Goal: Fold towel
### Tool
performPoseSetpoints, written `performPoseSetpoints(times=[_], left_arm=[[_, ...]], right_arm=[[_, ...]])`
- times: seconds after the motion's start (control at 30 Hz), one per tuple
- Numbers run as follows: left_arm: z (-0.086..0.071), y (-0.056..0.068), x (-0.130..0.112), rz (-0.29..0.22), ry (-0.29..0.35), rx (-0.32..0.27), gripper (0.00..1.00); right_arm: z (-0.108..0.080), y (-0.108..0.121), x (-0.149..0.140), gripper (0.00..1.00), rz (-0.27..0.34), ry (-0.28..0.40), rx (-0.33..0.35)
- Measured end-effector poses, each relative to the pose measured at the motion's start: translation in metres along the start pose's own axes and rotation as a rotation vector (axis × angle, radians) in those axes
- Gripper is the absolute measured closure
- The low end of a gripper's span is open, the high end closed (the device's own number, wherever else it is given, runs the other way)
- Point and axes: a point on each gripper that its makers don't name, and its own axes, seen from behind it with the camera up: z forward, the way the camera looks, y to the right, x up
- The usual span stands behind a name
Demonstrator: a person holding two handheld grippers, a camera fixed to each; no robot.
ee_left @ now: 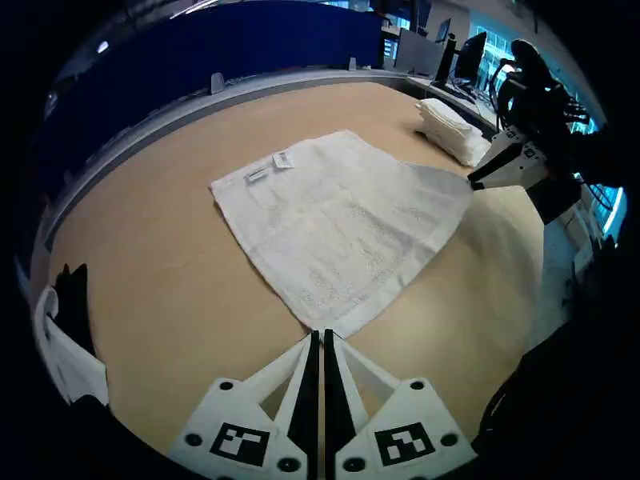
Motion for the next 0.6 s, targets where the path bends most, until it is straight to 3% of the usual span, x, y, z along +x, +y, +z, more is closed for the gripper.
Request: performPoseSetpoints(times=[0.27, 0.4, 0.47, 0.6], left_arm=[[0.002, 0.006, -0.008, 0.005, -0.012, -0.007, 0.96], [0.007, 0.007, -0.011, 0.022, -0.028, 0.003, 0.84], [0.011, 0.009, -0.016, 0.033, -0.048, -0.006, 0.69], [0.017, 0.015, -0.022, 0.024, -0.071, -0.031, 0.51]], right_arm=[[-0.002, 0.000, -0.006, 0.89, -0.013, -0.010, -0.001], [-0.001, 0.000, -0.005, 0.90, -0.011, -0.008, 0.000], [-0.001, 0.000, -0.004, 0.90, -0.015, -0.008, 0.001], [0.000, -0.001, -0.004, 0.90, -0.024, -0.008, 0.003]])
